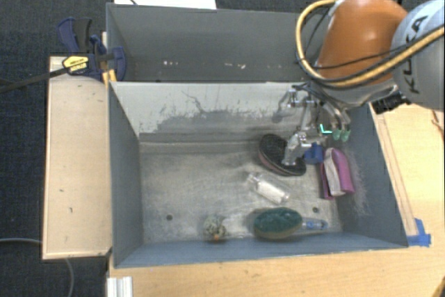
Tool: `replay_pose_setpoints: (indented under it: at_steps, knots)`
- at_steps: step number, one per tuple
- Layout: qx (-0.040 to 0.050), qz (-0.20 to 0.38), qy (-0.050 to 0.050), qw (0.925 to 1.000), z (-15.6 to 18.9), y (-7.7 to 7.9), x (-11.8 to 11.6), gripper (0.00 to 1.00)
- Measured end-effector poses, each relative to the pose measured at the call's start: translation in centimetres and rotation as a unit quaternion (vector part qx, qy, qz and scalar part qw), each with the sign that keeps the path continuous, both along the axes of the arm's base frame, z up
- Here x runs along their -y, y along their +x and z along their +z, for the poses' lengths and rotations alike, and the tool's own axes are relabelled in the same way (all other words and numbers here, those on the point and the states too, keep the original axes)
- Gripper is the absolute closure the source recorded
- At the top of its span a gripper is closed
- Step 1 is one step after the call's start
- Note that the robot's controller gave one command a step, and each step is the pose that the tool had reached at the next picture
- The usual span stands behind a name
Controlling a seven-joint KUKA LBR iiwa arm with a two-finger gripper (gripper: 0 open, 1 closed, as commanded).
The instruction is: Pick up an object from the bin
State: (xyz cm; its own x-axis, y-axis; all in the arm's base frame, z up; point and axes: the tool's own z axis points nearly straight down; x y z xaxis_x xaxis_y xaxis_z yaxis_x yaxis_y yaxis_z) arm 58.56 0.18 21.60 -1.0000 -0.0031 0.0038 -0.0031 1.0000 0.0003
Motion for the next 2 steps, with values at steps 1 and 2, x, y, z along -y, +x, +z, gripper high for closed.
replay_pose_setpoints:
  at_steps: [1, 2]
  knots:
    - [0.0044, 0.049, 0.0, 0.9988, -12.3, -0.45, 3.12, 0.0]
    - [0.004, 0.05, 0.0, 0.9988, -12.11, -0.5, 3.0, 1.0]
